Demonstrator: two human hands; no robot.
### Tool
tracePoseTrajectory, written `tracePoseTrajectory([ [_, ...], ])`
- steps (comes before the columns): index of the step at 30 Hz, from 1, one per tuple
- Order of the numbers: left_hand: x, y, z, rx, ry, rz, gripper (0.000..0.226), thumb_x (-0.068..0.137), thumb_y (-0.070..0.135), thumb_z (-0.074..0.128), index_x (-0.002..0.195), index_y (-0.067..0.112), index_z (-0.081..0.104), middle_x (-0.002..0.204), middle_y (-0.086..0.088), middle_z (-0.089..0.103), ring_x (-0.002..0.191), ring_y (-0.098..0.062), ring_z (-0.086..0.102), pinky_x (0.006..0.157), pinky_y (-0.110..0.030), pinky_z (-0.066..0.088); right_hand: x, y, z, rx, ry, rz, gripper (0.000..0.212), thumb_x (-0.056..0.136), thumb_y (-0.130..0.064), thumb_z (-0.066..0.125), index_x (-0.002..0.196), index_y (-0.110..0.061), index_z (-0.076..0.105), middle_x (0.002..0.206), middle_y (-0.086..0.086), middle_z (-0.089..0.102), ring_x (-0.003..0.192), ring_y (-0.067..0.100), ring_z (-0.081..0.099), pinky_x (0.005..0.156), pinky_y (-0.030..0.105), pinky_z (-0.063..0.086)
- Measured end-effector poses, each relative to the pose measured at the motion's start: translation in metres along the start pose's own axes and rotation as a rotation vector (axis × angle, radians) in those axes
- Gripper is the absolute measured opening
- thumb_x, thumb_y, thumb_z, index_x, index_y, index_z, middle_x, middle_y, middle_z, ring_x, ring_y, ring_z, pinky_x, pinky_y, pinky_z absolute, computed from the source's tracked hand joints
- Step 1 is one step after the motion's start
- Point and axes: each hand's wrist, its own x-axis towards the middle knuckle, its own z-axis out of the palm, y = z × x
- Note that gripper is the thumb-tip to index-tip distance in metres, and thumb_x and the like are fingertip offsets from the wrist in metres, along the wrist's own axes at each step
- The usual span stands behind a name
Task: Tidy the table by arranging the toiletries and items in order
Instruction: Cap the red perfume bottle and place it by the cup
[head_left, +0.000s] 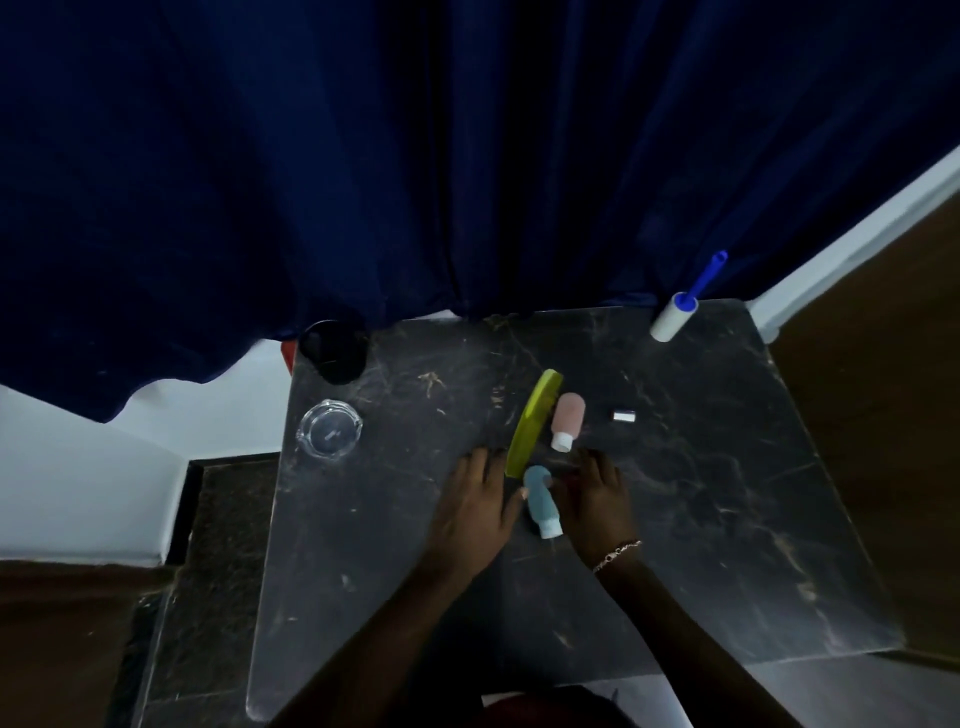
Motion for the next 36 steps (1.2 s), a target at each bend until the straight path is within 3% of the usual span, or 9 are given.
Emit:
tracePoseTrajectory([
  [4,0.012,0.059,0.016,-0.077,-0.175,-0.074,0.047,0.102,0.045,0.049,0.137,0.014,0.056,0.133,-0.009,0.058,0.114,-0.025,0.063,0.094,-0.037,0.054,0.001,0.039,-0.006,0.132,-0.12,0.238,0.043,0.085,-0.025,0.07,0.122,-0.005,0.063,0.123,0.02,0.059,0.116,0.041,0.054,0.1,0.043,0.046],
  [7,0.021,0.091,0.031,-0.11,-0.342,-0.147,0.033,0.104,0.033,0.05,0.13,0.015,0.058,0.133,-0.009,0.061,0.114,-0.027,0.065,0.095,-0.039,0.055,0.004,0.053,-0.009,0.261,-0.212,0.431,0.048,0.087,-0.033,0.069,0.125,-0.006,0.059,0.125,0.021,0.059,0.117,0.039,0.057,0.097,0.039,0.047],
  [14,0.026,0.115,0.065,-0.003,-0.49,-0.275,0.025,0.104,0.011,0.046,0.123,0.011,0.063,0.132,-0.01,0.064,0.122,-0.031,0.063,0.098,-0.043,0.052,0.014,0.065,-0.005,0.365,-0.361,0.441,0.037,0.077,-0.033,0.073,0.11,-0.016,0.072,0.104,0.009,0.076,0.1,0.025,0.071,0.085,0.023,0.052],
  [19,0.026,0.111,0.074,-0.032,-0.466,-0.312,0.021,0.103,0.01,0.05,0.118,0.009,0.064,0.131,-0.008,0.064,0.12,-0.027,0.064,0.097,-0.038,0.052,0.019,0.073,0.002,0.515,-0.41,0.489,0.045,0.071,-0.031,0.078,0.111,-0.013,0.07,0.1,0.014,0.075,0.095,0.032,0.073,0.083,0.046,0.06],
  [22,0.025,0.111,0.076,-0.04,-0.463,-0.342,0.022,0.103,0.012,0.051,0.122,0.01,0.063,0.132,-0.008,0.064,0.121,-0.026,0.064,0.098,-0.037,0.051,0.024,0.077,0.009,0.578,-0.397,0.524,0.047,0.071,-0.025,0.083,0.113,-0.008,0.07,0.104,0.016,0.074,0.099,0.033,0.071,0.087,0.046,0.059],
  [25,0.024,0.113,0.075,-0.039,-0.465,-0.334,0.023,0.103,0.013,0.052,0.124,0.012,0.063,0.131,-0.007,0.065,0.122,-0.025,0.064,0.099,-0.037,0.051,0.026,0.083,0.009,0.634,-0.42,0.601,0.03,0.071,-0.006,0.083,0.099,0.0,0.076,0.085,0.013,0.076,0.073,0.015,0.076,0.065,0.027,0.061],
  [27,0.024,0.114,0.074,-0.043,-0.462,-0.329,0.022,0.103,0.014,0.051,0.121,0.012,0.064,0.13,-0.007,0.066,0.121,-0.026,0.064,0.099,-0.037,0.051,0.027,0.085,0.003,0.696,-0.415,0.641,0.024,0.069,0.003,0.082,0.093,0.005,0.076,0.073,0.01,0.075,0.049,0.006,0.067,0.042,0.014,0.05],
  [33,0.033,0.115,0.068,-0.415,-0.24,-0.395,0.03,0.099,0.033,0.062,0.127,0.021,0.063,0.123,0.003,0.068,0.114,-0.015,0.066,0.097,-0.035,0.056,0.025,0.104,-0.014,0.856,-0.391,0.582,0.035,0.07,0.008,0.081,0.104,0.005,0.072,0.093,0.016,0.076,0.08,0.019,0.071,0.065,0.023,0.058],
  [36,0.038,0.119,0.064,-0.742,-0.2,-0.47,0.037,0.091,0.04,0.075,0.122,0.023,0.066,0.114,0.007,0.074,0.107,-0.011,0.071,0.095,-0.035,0.059,0.026,0.11,-0.023,0.953,-0.388,0.478,0.038,0.07,0.016,0.075,0.104,0.002,0.065,0.109,0.029,0.069,0.096,0.028,0.062,0.09,0.047,0.053],
])
